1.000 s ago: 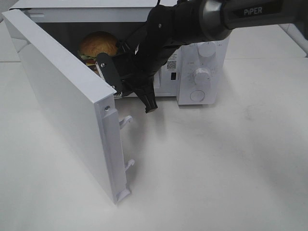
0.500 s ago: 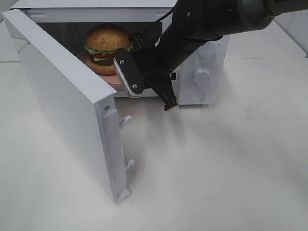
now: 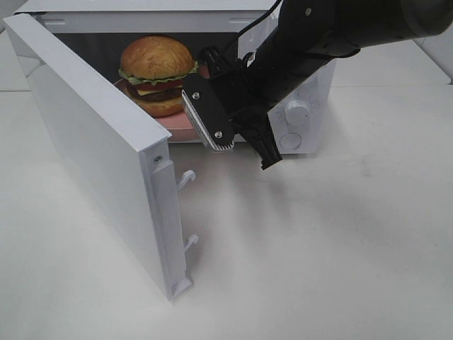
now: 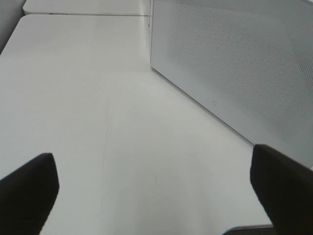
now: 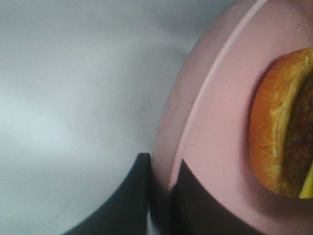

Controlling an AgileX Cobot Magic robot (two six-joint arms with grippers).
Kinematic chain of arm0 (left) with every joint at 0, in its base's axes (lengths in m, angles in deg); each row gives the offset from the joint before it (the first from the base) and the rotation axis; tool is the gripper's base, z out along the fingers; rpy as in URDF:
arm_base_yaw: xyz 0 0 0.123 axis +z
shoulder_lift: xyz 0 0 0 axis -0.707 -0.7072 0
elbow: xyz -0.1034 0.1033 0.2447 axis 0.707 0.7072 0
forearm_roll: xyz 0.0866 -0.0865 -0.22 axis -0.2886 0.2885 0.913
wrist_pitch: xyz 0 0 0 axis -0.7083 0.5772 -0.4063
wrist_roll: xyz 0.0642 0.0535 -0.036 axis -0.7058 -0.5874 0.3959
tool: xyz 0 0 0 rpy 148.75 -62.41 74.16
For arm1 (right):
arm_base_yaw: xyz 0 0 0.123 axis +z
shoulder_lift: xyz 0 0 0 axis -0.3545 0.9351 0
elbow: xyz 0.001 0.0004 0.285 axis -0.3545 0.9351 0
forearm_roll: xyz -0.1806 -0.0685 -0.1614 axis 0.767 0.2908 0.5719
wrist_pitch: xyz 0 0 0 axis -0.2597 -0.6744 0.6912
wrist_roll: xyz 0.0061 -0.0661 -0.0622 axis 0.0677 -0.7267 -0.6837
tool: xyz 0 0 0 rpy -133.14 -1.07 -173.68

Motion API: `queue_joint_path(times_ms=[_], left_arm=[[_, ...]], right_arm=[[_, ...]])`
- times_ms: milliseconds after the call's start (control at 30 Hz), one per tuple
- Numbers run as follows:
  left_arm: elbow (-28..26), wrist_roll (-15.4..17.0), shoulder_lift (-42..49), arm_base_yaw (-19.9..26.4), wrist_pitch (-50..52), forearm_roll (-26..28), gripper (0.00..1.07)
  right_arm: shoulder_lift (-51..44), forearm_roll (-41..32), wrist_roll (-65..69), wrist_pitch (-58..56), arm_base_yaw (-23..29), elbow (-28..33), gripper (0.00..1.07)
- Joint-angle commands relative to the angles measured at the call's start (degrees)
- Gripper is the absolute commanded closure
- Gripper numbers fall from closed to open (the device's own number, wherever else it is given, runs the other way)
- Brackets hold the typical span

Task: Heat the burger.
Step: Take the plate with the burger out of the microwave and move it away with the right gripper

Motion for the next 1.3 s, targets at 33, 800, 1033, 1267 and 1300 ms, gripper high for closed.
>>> queue_joint_path(times_ms=[33,800,1033,1267,1300], left_arm=[[0.1,0.1,0.3,0.1,0.6,0.1,0.07],[0.1,0.1,0.3,0.1,0.6,0.1,0.07],[0.1,0.1,0.3,0.1,0.6,0.1,0.07],[0.1,0.1,0.3,0.1,0.6,0.1,0.07],[0.1,0.1,0.3,0.1,0.6,0.1,0.07]], right_arm=[[-3.1,-0.3,-0.2,3.3,-0.5,2.2,1.07],[-20.1,-1.5,-0.2,7.7,-0.5,23.8,1.07],[-28.0,-1.5,0.3,8.0,-0.5,31.2,1.07],[-38.7,-1.3,3.0,8.0,-0.5,38.8,1.07],[-38.7,-1.3,3.0,8.0,-0.5,38.8,1.07]])
